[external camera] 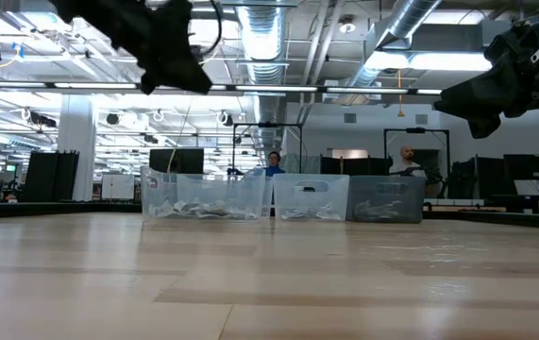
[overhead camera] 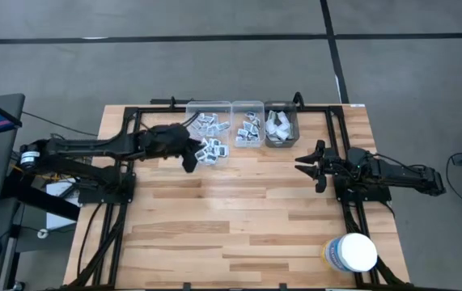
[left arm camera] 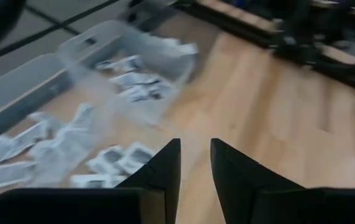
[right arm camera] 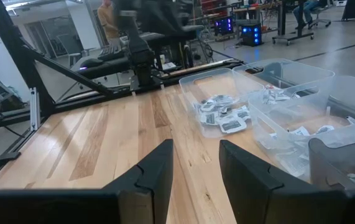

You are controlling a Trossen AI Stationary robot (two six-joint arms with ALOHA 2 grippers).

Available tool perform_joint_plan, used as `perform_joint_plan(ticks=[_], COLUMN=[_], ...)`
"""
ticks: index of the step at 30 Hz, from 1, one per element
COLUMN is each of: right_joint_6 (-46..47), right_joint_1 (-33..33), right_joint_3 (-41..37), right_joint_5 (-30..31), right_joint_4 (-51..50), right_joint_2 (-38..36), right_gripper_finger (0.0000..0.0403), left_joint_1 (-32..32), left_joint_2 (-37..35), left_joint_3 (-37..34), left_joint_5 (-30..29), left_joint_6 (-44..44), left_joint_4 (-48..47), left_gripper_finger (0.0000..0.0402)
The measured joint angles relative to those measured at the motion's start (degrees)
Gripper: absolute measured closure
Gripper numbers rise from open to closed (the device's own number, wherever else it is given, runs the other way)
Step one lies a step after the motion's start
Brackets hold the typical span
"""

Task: Pick & Place First Aid Supplies
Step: Return to Home Position

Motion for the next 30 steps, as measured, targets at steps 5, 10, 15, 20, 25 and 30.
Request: perform_joint_plan(ticks=[5,10,15,20,25,30], right_joint_6=[-0.02,-0.01,0.00,0.00,0.00,-0.02], right_joint_1=[0.01,0.00,0.00,0.01,0.01,-0.01], right_joint_3=[0.00,0.00,0.00,0.00,0.00,0.00], right_joint_5=[0.00,0.00,0.00,0.02,0.00,0.00], right_joint_4=[0.00,0.00,0.00,-0.02,-0.02,-0.02], right_joint_2=[0.00,0.00,-0.01,0.00,0.00,0.00], right_gripper_finger=[0.0278,0.0278,0.0278,0.0278,0.0278,0.0278], left_joint_1=[-7.34,-15.71,-19.58,-19.41,-19.40,-19.40], left_joint_2=[-2.16,-5.79,-13.95,-23.46,-33.18,-41.67], left_joint_3=[-0.02,-1.35,-9.04,-17.39,-21.05,-22.75], left_joint_5=[-2.96,-6.93,-5.76,-3.94,-3.90,-3.90], left_joint_6=[-0.24,1.71,5.10,4.45,5.79,7.37], left_joint_4=[0.27,6.62,17.75,21.79,21.78,18.62], left_gripper_finger=[0.0314,0.0314,0.0314,0.0314,0.0314,0.0314])
